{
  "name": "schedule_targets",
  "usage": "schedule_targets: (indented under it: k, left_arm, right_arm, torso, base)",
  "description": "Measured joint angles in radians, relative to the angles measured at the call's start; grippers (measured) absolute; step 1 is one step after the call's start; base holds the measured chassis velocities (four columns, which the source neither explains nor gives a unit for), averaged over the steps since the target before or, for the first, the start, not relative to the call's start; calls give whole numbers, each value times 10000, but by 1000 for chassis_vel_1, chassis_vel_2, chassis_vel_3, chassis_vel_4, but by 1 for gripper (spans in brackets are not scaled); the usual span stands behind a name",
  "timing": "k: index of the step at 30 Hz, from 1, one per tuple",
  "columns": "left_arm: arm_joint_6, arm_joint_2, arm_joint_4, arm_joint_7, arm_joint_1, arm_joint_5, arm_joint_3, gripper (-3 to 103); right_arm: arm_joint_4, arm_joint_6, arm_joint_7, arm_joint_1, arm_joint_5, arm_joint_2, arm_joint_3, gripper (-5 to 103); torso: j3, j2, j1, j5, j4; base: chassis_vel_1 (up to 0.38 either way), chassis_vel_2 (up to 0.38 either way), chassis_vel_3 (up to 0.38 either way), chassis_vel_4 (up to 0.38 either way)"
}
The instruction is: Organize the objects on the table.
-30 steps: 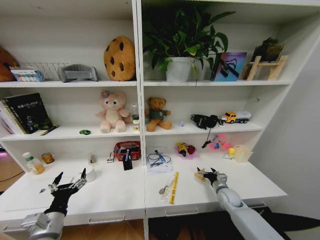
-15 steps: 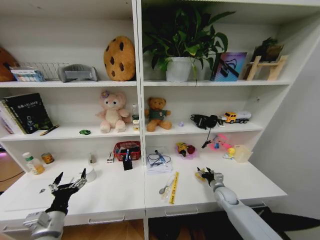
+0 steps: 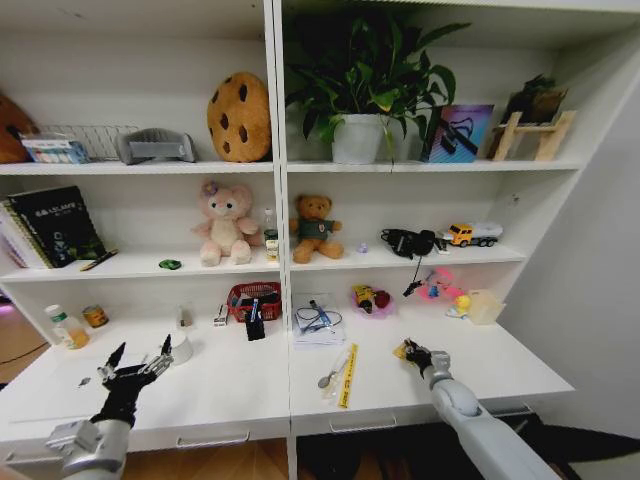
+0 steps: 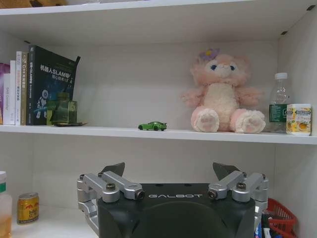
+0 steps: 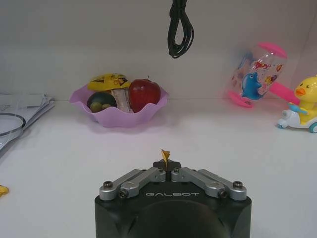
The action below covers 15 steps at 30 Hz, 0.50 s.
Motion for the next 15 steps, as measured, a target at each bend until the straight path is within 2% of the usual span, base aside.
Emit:
schedule_targets:
  k: [15]
  left_arm:
    - [-3,-54,-50,-9,26,-29,-19,100]
  right_arm:
    - [374,152,-71,39,-111,-146,121,0]
  torso:
    - [0,1,0,0,0]
  base:
    - [0,0,0,0]
